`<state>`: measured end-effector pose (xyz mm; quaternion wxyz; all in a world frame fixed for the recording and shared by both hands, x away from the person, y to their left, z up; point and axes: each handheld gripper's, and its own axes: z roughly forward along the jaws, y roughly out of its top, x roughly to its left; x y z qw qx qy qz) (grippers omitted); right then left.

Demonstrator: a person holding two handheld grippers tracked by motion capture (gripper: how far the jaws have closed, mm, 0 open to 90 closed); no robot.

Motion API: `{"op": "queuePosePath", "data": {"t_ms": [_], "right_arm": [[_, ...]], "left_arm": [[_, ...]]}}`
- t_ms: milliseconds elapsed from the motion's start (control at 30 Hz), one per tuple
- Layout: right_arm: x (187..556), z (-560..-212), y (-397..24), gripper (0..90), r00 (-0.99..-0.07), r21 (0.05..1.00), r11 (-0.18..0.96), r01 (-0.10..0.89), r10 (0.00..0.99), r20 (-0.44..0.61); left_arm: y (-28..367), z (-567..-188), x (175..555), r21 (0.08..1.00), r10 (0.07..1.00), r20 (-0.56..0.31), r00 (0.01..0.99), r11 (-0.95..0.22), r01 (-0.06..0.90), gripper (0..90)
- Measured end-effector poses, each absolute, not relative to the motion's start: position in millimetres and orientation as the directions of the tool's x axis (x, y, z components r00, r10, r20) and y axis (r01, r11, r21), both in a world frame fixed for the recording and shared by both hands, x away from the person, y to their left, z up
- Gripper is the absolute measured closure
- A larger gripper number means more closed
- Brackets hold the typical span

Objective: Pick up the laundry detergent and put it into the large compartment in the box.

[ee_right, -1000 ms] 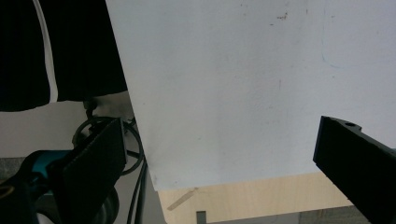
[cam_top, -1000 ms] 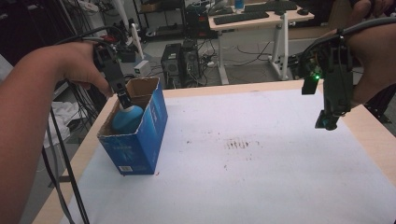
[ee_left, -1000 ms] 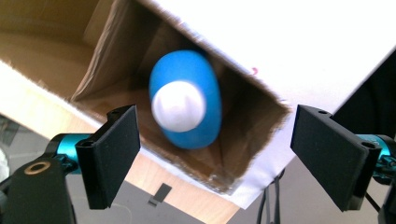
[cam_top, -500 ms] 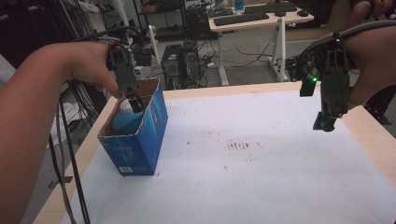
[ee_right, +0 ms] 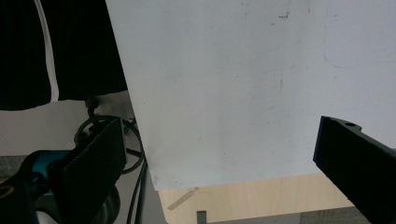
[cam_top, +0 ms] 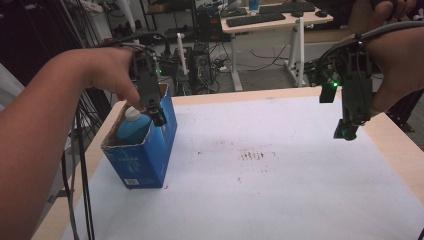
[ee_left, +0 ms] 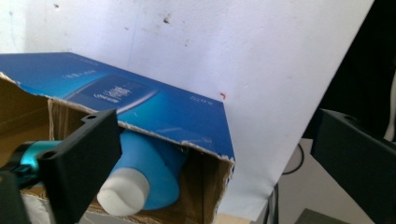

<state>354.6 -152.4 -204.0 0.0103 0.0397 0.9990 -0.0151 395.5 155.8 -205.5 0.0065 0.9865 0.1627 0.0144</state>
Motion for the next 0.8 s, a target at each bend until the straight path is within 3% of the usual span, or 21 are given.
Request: {"op": "queuePosePath", "data": {"t_ms": [400,800], "right_arm": [[358.3,-207.8,-147.6,1.8,-0.997,-0.033,0.997,0.072,0.072,-0.015],[360.3,-206.9,-142.6,1.8,-0.998,-0.035,0.997,0.067,0.067,-0.014]], "left_arm": [[117.5,-224.7,384.5,0.022,0.185,-0.006,0.983,-0.982,0.185,1.6],[102.7,-239.4,384.0,0.044,0.134,-0.002,0.991,-0.990,0.134,1.6]]}}
